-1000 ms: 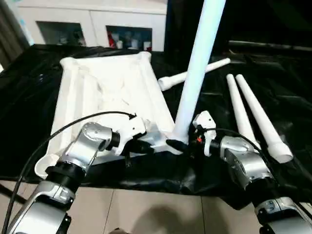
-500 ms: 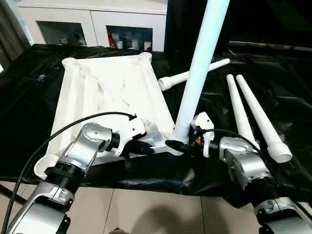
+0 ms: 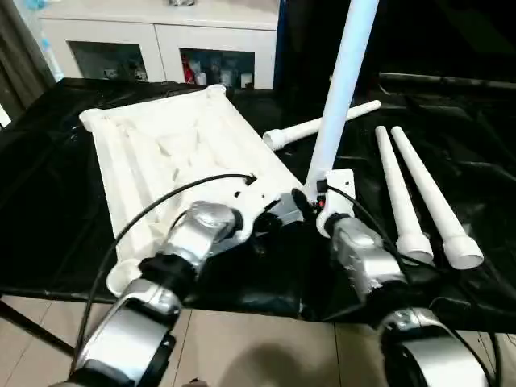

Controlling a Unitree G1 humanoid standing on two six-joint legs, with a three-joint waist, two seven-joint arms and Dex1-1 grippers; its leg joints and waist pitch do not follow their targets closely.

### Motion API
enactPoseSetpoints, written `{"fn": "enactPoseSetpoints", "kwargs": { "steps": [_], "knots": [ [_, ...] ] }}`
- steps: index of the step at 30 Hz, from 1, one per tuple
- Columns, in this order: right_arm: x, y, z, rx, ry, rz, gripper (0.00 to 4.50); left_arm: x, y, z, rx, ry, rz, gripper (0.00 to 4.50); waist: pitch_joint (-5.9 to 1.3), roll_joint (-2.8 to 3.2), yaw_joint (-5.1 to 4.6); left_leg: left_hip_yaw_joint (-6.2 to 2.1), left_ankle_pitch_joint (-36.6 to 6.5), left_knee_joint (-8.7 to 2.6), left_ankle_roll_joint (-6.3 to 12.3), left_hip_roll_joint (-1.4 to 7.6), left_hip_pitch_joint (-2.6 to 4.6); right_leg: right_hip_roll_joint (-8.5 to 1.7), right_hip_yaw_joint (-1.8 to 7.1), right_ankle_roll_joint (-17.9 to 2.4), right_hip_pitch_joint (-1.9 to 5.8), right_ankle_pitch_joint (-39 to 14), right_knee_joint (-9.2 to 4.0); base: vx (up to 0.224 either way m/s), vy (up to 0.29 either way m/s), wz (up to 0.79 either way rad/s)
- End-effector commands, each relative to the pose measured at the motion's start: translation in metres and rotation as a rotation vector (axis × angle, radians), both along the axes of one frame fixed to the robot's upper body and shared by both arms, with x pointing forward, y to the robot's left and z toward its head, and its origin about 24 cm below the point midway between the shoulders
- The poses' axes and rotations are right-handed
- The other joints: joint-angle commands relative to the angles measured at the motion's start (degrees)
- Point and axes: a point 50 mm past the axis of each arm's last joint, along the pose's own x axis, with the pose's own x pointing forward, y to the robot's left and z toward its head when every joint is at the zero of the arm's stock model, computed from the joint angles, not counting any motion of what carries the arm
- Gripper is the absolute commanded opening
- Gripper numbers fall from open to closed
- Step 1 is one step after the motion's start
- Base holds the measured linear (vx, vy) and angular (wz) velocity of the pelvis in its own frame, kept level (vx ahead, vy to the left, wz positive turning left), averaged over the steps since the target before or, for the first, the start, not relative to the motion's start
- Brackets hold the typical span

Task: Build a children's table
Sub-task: Rotate leg to tighten

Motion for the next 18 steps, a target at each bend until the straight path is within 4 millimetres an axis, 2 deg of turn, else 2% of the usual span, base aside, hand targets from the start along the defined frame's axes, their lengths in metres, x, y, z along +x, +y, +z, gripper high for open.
{"fn": "enactPoseSetpoints", "kwargs": {
  "steps": [1,3,6,7,8,12,13,14,18],
  "knots": [
    [-0.006,0.013,-0.01,0.045,0.042,0.042,3.44,-0.001,-0.002,-0.004,-0.042,0.004,0.023,0.0,-3.6,-0.32,-0.31,-0.71,-10.7,-3.7,1.36,2.03,0.57,-3.98,2.63,-11.4,2.13,-8.5,-4.36,0.0,0.0,0.0],
    [-0.004,0.015,-0.003,0.049,-0.014,0.094,3.54,-0.003,0.005,-0.006,-0.037,0.014,-0.013,0.0,-3.56,-0.4,-0.35,-0.64,-10.6,-3.68,2.38,2.0,0.52,-3.96,2.59,-11.9,2.16,-7.7,-4.36,0.0,0.0,0.0],
    [-0.004,0.011,0.001,0.026,-0.042,0.152,3.89,-0.005,0.016,-0.007,-0.028,0.018,-0.046,0.0,-3.48,-0.38,-0.46,-0.68,-11.1,-3.76,2.57,2.0,0.47,-4.0,2.54,-12.0,2.22,-9.1,-4.46,0.0,0.0,0.0],
    [-0.004,0.011,0.001,0.02,-0.044,0.164,3.89,-0.006,0.018,-0.007,-0.028,0.018,-0.052,0.0,-3.48,-0.38,-0.46,-0.68,-11.1,-3.76,2.57,2.0,0.47,-4.0,2.54,-12.0,2.22,-9.1,-4.46,0.0,0.0,0.0],
    [-0.004,0.007,0.002,-0.001,-0.049,0.211,3.92,-0.007,0.023,-0.007,-0.027,0.022,-0.068,0.0,-3.41,-0.65,-0.63,-0.67,-11.2,-3.81,2.77,2.08,0.4,-4.02,2.53,-12.1,2.3,-9.5,-4.55,0.0,0.0,0.0],
    [-0.007,-0.011,0.005,-0.054,-0.066,0.326,3.92,-0.01,0.038,-0.007,-0.021,0.029,-0.107,0.0,-3.42,-0.52,-0.63,-0.64,-10.2,-3.74,3.21,2.22,0.41,-3.97,2.54,-12.4,2.25,-8.7,-4.41,0.0,0.0,0.0],
    [-0.007,-0.011,0.005,-0.054,-0.066,0.326,3.92,-0.01,0.038,-0.007,-0.021,0.029,-0.107,0.0,-3.44,-0.72,-0.7,-0.59,-10.1,-3.7,3.38,2.18,0.35,-3.9,2.54,-12.5,2.31,-8.4,-4.34,0.0,0.0,0.0],
    [-0.012,-0.019,0.007,-0.052,-0.071,0.419,3.92,-0.012,0.045,-0.006,-0.022,0.035,-0.141,0.0,-3.44,-0.65,-0.65,-0.59,-10.0,-3.69,3.63,2.17,0.38,-3.88,2.53,-12.6,2.33,-7.9,-4.3,0.0,0.0,0.0],
    [-0.02,-0.029,0.011,-0.059,-0.061,0.565,3.92,-0.019,0.055,-0.003,-0.035,0.057,-0.23,0.0,-3.46,-0.66,-0.61,-0.64,-9.7,-3.66,4.47,2.28,0.37,-3.84,2.52,-13.0,2.43,-6.7,-4.14,0.0,0.0,0.0]
  ]
}}
